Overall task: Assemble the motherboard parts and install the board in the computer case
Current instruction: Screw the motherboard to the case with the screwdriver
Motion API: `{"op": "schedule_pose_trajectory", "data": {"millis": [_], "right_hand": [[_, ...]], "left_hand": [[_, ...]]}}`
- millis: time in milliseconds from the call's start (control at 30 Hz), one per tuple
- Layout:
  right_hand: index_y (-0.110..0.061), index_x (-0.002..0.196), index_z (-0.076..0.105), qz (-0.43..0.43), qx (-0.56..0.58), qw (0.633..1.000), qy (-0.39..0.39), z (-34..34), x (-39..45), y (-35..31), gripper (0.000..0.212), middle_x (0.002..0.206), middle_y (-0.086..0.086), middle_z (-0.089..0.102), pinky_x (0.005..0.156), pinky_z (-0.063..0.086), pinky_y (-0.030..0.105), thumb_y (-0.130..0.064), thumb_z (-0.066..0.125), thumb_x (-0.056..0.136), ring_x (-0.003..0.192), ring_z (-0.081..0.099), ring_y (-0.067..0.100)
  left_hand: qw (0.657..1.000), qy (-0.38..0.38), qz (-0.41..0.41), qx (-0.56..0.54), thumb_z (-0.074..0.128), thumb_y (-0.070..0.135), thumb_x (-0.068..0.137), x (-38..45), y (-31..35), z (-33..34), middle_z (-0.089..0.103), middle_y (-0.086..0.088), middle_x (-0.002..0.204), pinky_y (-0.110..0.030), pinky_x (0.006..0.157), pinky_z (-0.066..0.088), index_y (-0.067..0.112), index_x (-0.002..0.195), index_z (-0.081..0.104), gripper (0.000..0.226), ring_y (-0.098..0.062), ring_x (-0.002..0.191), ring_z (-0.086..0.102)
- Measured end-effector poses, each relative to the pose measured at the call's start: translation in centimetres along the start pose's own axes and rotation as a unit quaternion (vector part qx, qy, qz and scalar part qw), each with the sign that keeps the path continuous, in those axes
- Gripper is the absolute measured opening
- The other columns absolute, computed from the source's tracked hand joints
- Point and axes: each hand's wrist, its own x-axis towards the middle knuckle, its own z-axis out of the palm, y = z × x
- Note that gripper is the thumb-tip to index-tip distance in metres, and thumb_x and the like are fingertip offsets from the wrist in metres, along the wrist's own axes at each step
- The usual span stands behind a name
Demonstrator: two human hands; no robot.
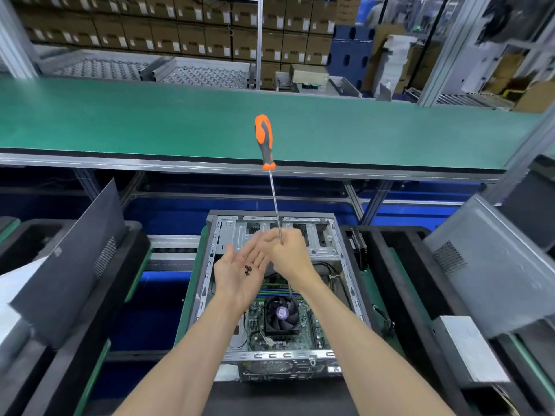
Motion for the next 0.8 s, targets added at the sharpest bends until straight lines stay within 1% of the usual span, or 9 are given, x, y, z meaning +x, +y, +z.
{"op": "schedule_pose_trajectory", "data": {"millis": [100,200,267,433,533,633,700,733,800], "right_hand": [[0.002,0.07,0.067,0.04,-0.031,0.999,0.012,0.5,-0.2,1.4,0.007,0.056,0.012,0.058,0.059,0.044,0.033,0.001,0.066,0.077,0.056,0.052,0.017],[0.005,0.077,0.069,0.067,-0.058,0.996,0.0,0.8,-0.2,2.0,0.009,0.042,-0.007,0.039,0.049,0.033,0.022,-0.002,0.073,0.077,0.043,0.037,0.008],[0.0,0.074,0.071,0.056,-0.074,0.996,0.001,0.8,-0.1,1.9,0.005,0.043,-0.006,0.04,0.048,0.033,0.023,-0.003,0.073,0.077,0.043,0.036,0.008],[-0.002,0.053,0.052,0.016,-0.129,0.991,-0.011,0.5,0.3,1.3,0.03,0.042,-0.008,0.034,0.047,0.031,0.026,-0.002,0.066,0.079,0.042,0.029,0.008],[0.009,0.058,0.05,0.013,-0.112,0.994,-0.012,0.4,0.5,1.2,0.024,0.042,-0.007,0.028,0.047,0.025,0.026,0.0,0.063,0.077,0.043,0.024,0.009],[0.013,0.072,0.059,0.008,-0.094,0.996,0.005,0.0,0.7,1.4,0.016,0.044,0.006,0.045,0.047,0.038,0.034,-0.001,0.064,0.077,0.048,0.04,0.011],[0.012,0.079,0.065,0.01,-0.081,0.997,0.007,-0.3,0.8,1.4,0.013,0.064,0.016,0.067,0.06,0.056,0.041,-0.001,0.063,0.08,0.059,0.061,0.016],[0.007,0.078,0.068,0.008,-0.075,0.997,0.009,-0.5,0.8,1.5,0.01,0.065,0.008,0.071,0.061,0.059,0.036,-0.001,0.063,0.082,0.062,0.066,0.012],[-0.002,0.077,0.07,0.001,-0.087,0.996,0.018,-0.6,0.9,1.6,0.01,0.046,-0.015,0.058,0.051,0.049,0.02,-0.004,0.065,0.085,0.048,0.056,-0.003]], "left_hand": [[1.0,-0.011,-0.001,-0.018,0.024,0.055,0.104,0.2,0.4,0.8,0.058,-0.022,0.136,-0.044,0.113,0.039,-0.002,0.139,0.047,0.071,-0.038,0.126,0.057],[1.0,-0.012,0.004,0.011,0.023,0.059,0.102,0.2,0.5,1.8,0.059,-0.018,0.137,-0.047,0.09,0.054,0.005,0.139,0.047,0.07,-0.036,0.122,0.06],[1.0,-0.005,0.009,0.009,0.023,0.06,0.102,0.2,0.6,2.3,0.06,-0.017,0.136,-0.047,0.084,0.057,0.007,0.138,0.047,0.068,-0.034,0.119,0.063],[0.999,0.004,0.014,0.042,0.022,0.056,0.104,0.5,0.5,2.6,0.063,-0.013,0.133,-0.042,0.096,0.048,0.004,0.138,0.048,0.067,-0.026,0.124,0.06],[0.999,-0.004,0.009,0.038,0.024,0.046,0.106,0.5,0.4,2.9,0.063,-0.016,0.132,-0.041,0.094,0.051,0.001,0.133,0.052,0.06,-0.029,0.12,0.063],[0.998,0.02,0.014,0.054,0.035,0.035,0.107,0.2,0.2,2.5,0.065,-0.02,0.127,-0.036,0.072,0.06,-0.002,0.125,0.059,0.048,-0.031,0.107,0.069],[0.996,0.036,0.022,0.08,0.046,0.025,0.104,-0.1,0.0,1.9,0.065,-0.025,0.123,-0.033,0.069,0.061,-0.005,0.115,0.062,0.037,-0.033,0.102,0.071],[0.994,0.036,0.026,0.096,0.052,0.02,0.101,-0.3,-0.2,1.6,0.066,-0.027,0.121,-0.033,0.072,0.061,-0.007,0.111,0.063,0.031,-0.033,0.104,0.07],[0.99,0.027,0.045,0.133,0.059,0.015,0.094,-0.4,-0.5,1.2,0.067,-0.026,0.119,-0.032,0.077,0.06,-0.008,0.11,0.064,0.029,-0.032,0.108,0.069]]}}
